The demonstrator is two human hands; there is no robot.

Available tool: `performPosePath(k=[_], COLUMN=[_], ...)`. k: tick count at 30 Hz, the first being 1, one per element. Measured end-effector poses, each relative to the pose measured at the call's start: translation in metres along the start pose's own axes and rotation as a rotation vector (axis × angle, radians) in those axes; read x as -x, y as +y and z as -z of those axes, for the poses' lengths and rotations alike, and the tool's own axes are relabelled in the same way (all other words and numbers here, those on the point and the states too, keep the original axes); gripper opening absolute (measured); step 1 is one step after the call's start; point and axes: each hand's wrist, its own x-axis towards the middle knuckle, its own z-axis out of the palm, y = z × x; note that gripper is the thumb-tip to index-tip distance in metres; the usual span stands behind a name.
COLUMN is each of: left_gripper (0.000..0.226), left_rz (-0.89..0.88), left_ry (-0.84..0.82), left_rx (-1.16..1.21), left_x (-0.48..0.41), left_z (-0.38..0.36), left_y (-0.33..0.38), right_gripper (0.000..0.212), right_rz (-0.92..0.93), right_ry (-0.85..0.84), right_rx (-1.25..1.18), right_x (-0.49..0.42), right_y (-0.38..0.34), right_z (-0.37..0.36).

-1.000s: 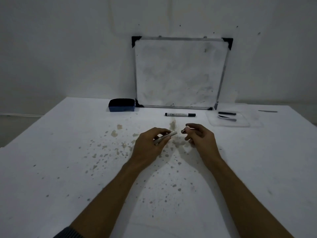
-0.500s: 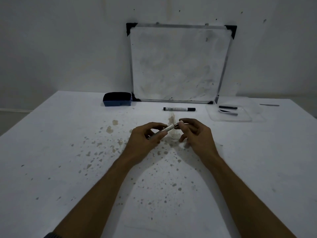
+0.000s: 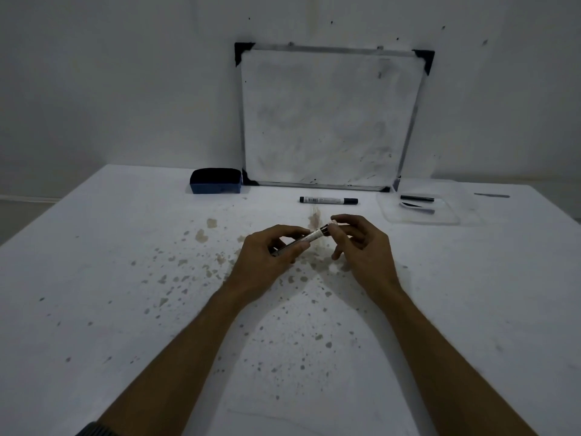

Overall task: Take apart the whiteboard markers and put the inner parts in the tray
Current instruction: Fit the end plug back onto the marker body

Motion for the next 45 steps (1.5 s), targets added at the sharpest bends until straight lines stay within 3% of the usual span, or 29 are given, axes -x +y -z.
performPosePath(k=[8, 23, 38, 42, 45], left_gripper=[0.025, 0.033, 0.023, 0.029, 0.024], left_rz=[-0.028, 0.116, 0.163, 0.243, 0.318], left_ry=[0.034, -0.082, -0.068, 0.013, 0.052], left_rx=[-0.091, 0.170, 0.194, 0.268, 0.597], left_x=[0.000, 0.004, 0.000, -0.007, -0.010], left_z=[-0.002, 0.004, -0.001, -0.009, -0.009], left_y=[-0.001, -0.003, 0.002, 0.015, 0.019], right_gripper=[0.020, 0.019, 0.031, 0.052, 0.051], right_rz=[0.029, -0.027, -0.080, -0.115, -0.058], right_ry=[-0.053, -0.180, -0.192, -0.024, -0.033], right_rx=[0.060, -0.150, -0.185, -0.083, 0.042], right_x=[0.001, 0.002, 0.003, 0.007, 0.017], right_y=[0.003, -0.001, -0.004, -0.015, -0.017], right_z=[-0.004, 0.003, -0.007, -0.023, -0.023])
